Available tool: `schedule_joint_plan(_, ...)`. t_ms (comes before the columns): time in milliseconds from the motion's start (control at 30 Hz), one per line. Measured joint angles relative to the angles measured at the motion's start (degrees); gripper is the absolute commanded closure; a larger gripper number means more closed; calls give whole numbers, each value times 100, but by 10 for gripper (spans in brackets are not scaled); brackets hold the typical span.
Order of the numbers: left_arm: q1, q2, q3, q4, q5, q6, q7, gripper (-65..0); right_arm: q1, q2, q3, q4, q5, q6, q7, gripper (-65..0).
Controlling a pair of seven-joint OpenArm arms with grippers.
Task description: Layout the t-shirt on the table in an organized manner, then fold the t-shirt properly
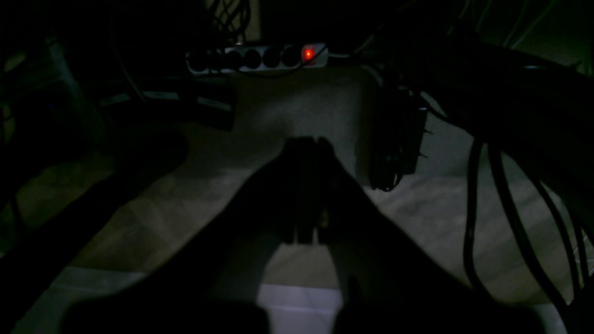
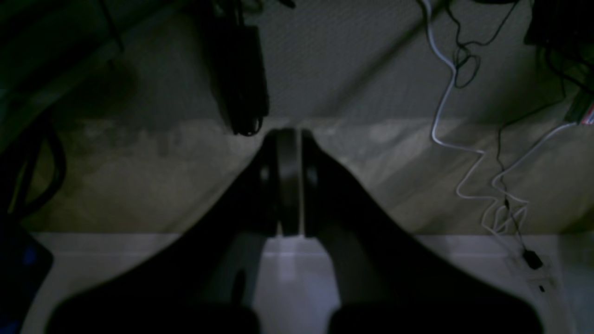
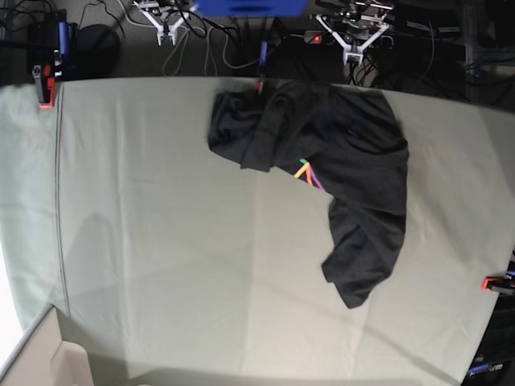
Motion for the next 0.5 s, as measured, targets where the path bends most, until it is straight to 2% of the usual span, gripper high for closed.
schedule_joint_plan(500,-2,-50,9,-15,4,2,0,-2,9,76,0,4,0,17,7,0)
